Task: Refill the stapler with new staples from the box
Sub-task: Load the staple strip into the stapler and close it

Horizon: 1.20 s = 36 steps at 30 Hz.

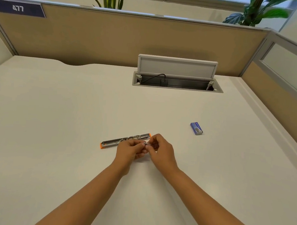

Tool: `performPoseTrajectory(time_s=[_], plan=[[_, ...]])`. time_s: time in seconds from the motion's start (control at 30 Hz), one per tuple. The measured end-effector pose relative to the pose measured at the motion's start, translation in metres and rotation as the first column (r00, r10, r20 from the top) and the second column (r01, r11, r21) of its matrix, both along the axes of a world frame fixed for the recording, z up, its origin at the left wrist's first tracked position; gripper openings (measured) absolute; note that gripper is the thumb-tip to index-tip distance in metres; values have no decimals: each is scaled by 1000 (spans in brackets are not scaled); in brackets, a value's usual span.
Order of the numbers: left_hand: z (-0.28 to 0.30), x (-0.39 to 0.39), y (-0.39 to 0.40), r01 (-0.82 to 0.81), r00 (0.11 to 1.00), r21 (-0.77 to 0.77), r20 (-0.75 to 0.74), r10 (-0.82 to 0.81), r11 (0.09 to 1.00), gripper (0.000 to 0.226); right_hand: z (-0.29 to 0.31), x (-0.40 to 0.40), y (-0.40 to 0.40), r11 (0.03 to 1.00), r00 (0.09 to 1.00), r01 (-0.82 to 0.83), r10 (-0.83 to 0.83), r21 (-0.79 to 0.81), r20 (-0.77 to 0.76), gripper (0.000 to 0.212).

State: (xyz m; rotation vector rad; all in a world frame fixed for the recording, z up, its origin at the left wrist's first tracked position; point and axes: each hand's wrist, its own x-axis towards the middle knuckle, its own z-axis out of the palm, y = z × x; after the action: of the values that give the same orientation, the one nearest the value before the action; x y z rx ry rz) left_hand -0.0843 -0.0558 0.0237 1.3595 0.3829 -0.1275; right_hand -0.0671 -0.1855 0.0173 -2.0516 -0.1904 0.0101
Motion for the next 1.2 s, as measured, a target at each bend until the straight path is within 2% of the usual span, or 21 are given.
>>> performPoseTrajectory(time_s=[0.07, 0.13, 0.23, 0.53, 0.63, 0.77, 0.83, 0.87, 0.93, 1.03, 1.13, 1.2], plan=[[0, -1, 1, 3, 1000, 82, 28, -5, 997, 11, 3, 2, 0, 992, 992, 33, -18, 120, -121, 11], [0, -1, 2, 10, 998, 170, 63, -21, 985, 14, 5, 5, -3, 974, 967, 49, 9, 222, -253, 4], [-2, -2, 5, 15, 995, 244, 96, -39, 970, 19, 9, 9, -8, 964, 937, -20, 110, 265, -333, 5], [-5, -3, 14, 54, 984, 175, 161, -82, 983, 25, 18, 16, -12, 933, 854, -164, 297, 321, -427, 14], [-5, -2, 15, 65, 983, 159, 160, -91, 985, 26, 20, 18, -12, 934, 839, -191, 315, 303, -444, 6], [-2, 2, 18, 74, 987, 147, 132, -94, 986, 20, 16, 21, -12, 961, 854, -192, 264, 200, -448, 7], [2, 10, 21, 63, 990, 204, 113, -87, 977, 17, 10, 22, -14, 979, 871, -148, 198, 143, -450, 10], [3, 15, 22, 44, 990, 284, 118, -80, 958, 15, 7, 22, -15, 982, 879, -113, 169, 148, -446, 12], [5, 25, 25, -16, 985, 537, 156, -80, 843, 13, -1, 22, -16, 976, 910, -1, 91, 217, -405, 12], [2, 37, 25, -45, 972, 854, 157, -174, 518, 24, -9, 23, -15, 926, 950, 229, -144, 301, -277, 10], [-11, 43, 21, 44, 955, 969, 30, -295, 242, 40, -18, 22, -10, 896, 946, 322, -291, 305, -146, 7], [-20, 45, 17, 73, 943, 991, -32, -332, 114, 39, -24, 22, -6, 924, 953, 300, -299, 239, -40, 4]])
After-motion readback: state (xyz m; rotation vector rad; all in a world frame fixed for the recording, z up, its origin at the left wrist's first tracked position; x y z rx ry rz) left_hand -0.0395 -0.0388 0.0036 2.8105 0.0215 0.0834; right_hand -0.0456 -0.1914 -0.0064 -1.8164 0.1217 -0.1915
